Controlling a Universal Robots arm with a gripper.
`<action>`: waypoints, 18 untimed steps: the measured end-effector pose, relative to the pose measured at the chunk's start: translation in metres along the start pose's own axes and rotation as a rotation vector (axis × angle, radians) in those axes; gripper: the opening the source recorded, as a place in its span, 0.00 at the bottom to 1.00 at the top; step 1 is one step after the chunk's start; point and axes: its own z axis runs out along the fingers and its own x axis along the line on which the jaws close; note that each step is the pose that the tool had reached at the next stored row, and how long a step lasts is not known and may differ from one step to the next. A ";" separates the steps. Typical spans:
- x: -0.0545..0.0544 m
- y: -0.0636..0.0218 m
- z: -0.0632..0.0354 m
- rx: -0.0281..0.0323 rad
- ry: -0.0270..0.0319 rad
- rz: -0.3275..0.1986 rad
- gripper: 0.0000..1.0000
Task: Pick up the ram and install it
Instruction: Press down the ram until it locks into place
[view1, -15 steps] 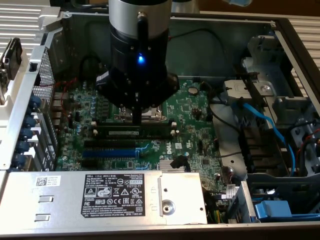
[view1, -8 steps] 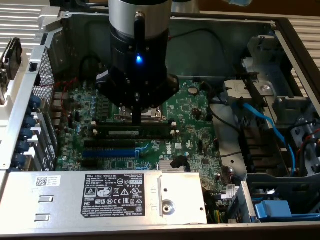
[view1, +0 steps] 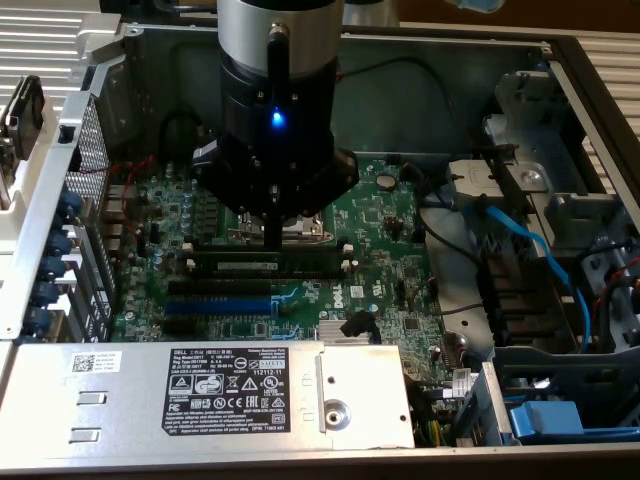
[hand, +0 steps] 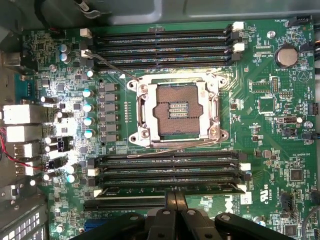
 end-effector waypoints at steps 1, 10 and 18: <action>0.000 0.0000 0.0000 0.0000 0.0000 0.000 0.10; 0.000 0.0000 0.0000 -0.0004 0.0003 0.022 0.10; 0.000 -0.0001 0.0000 -0.0008 0.0004 0.036 0.10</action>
